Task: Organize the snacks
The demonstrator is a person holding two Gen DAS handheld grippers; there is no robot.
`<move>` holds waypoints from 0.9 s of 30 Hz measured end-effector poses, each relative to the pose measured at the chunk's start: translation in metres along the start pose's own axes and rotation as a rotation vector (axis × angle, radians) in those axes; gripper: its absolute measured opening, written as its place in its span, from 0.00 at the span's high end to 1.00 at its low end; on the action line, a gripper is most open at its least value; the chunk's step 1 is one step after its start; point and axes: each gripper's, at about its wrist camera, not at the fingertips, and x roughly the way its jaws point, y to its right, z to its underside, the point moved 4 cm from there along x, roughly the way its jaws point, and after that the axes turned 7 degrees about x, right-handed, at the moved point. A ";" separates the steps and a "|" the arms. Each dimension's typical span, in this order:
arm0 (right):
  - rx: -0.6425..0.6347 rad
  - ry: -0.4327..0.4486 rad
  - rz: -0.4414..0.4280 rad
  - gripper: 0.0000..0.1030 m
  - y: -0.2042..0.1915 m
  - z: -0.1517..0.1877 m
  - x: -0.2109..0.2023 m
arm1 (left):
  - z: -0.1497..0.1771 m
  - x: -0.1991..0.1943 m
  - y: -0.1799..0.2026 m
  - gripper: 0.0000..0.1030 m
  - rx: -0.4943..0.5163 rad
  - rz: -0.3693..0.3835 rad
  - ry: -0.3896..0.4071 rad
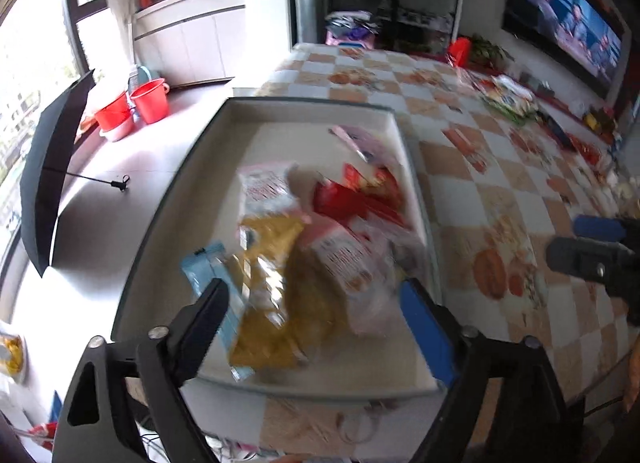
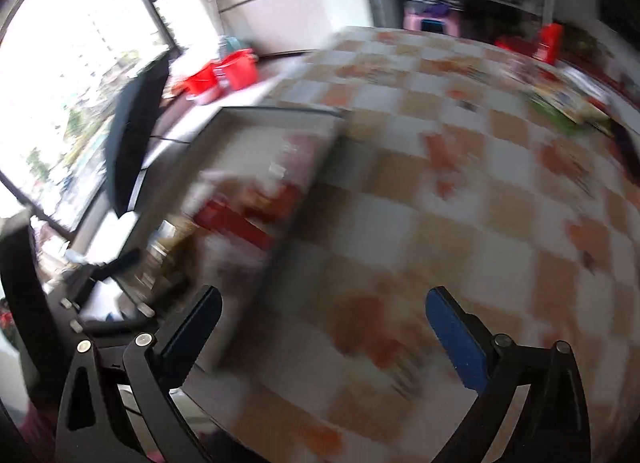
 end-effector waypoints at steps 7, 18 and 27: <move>0.106 0.033 0.175 0.00 0.067 0.085 -0.028 | 0.021 -0.041 0.041 0.00 0.029 0.058 0.072; 0.228 0.071 0.288 0.00 0.133 0.137 -0.047 | 0.025 -0.047 0.108 0.00 0.136 0.101 0.044; 0.283 0.100 0.281 0.00 0.151 0.143 -0.057 | 0.028 -0.042 0.148 0.00 0.232 0.127 0.021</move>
